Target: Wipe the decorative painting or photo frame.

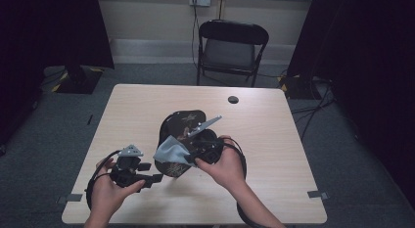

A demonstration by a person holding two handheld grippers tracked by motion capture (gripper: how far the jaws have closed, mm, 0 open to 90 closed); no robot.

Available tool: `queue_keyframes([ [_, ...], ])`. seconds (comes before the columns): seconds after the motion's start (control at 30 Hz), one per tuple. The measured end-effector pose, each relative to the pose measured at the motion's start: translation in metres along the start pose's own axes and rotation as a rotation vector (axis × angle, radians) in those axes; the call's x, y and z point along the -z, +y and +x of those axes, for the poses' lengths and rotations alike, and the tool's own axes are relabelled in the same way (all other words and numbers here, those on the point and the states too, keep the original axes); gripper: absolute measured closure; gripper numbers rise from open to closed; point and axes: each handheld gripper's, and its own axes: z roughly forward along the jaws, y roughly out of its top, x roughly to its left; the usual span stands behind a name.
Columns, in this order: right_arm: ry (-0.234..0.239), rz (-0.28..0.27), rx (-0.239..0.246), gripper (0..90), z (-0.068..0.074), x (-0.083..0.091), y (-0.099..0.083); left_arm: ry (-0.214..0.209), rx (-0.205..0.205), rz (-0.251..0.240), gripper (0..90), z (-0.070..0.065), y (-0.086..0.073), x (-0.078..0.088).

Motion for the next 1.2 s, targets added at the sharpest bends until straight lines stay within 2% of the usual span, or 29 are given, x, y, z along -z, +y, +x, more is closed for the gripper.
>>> queue_keyframes([
  [0.17, 0.012, 0.007, -0.013, 80.9, 0.000, -0.008, -0.006, -0.002, -0.002, 0.015, 33.5, 0.000, -0.001, 0.000],
  [0.37, 0.016, 0.025, -0.002, 80.9, 0.002, -0.016, -0.012, 0.002, 0.003, 0.009, 33.6, 0.000, -0.002, 0.002],
  [0.9, 0.034, 0.159, -0.044, 80.8, -0.006, -0.066, -0.051, 0.005, -0.001, 0.005, 33.9, -0.001, -0.002, 0.002],
  [1.1, 0.034, 0.221, -0.046, 80.8, -0.008, -0.085, -0.065, 0.011, -0.006, -0.019, 34.5, -0.002, 0.000, 0.003],
  [1.2, 0.037, 0.222, -0.054, 80.8, -0.010, -0.090, -0.067, 0.019, -0.008, -0.033, 36.9, -0.002, 0.001, 0.002],
])
